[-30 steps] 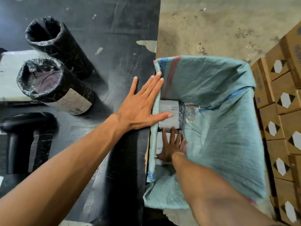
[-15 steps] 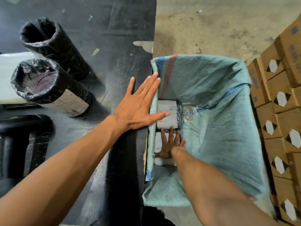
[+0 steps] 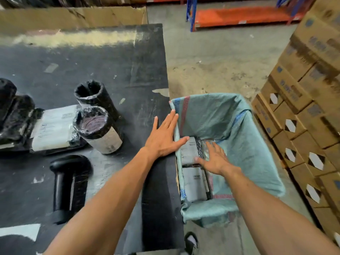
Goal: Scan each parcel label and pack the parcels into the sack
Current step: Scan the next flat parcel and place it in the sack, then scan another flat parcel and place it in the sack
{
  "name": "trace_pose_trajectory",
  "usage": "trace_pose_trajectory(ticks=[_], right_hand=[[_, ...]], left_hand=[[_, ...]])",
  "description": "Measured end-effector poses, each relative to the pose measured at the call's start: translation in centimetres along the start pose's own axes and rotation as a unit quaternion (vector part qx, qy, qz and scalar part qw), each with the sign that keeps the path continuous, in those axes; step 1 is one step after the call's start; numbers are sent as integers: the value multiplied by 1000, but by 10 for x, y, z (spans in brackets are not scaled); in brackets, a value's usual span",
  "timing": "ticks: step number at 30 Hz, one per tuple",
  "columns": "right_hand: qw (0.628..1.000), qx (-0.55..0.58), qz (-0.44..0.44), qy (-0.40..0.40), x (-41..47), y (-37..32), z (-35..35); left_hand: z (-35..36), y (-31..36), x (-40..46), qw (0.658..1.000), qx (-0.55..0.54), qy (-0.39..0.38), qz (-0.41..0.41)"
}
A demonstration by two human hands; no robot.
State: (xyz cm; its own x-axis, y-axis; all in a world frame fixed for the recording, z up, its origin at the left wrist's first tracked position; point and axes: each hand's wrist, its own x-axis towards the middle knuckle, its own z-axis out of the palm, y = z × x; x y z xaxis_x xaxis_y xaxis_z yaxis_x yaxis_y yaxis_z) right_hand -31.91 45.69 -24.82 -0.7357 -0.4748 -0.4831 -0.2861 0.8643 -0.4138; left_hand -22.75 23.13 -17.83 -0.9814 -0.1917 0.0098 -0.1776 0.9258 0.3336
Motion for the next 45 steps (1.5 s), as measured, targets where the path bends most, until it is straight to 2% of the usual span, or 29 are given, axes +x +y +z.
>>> trace_pose_trajectory(ticks=[5,10,14,17,20,23,28,32,34,39,45], right_hand=[[994,51,0,96,-44,-24,-45],[981,53,1,188,-87,-76,-91],[963,69,-46,257,-117,-148,-119],[950,72,-105,284,-132,-214,-121],[938,78,-165,295,-145,-281,-107],[932,72,-224,276,-156,-342,-82],[941,14,-268,205,-168,-411,-29],[965,-105,-214,109,-166,-428,32],[973,-142,-162,82,-163,-426,64],[995,-70,-64,21,-160,-410,109],[995,75,-60,33,-156,-403,117]], left_hand=[[-25,12,-6,999,5,-19,-29],[-95,23,-12,994,19,100,28],[-169,4,-27,981,5,186,53],[-215,-35,-48,970,13,238,35],[-244,-89,-74,963,5,268,-26],[-252,-147,-107,963,-2,251,-101],[-226,-227,-156,965,10,150,-215],[-194,-255,-179,966,10,56,-251],[-179,-255,-182,967,2,43,-251],[-160,-242,-177,955,-46,37,-291],[-158,-250,-181,953,-83,32,-290]])
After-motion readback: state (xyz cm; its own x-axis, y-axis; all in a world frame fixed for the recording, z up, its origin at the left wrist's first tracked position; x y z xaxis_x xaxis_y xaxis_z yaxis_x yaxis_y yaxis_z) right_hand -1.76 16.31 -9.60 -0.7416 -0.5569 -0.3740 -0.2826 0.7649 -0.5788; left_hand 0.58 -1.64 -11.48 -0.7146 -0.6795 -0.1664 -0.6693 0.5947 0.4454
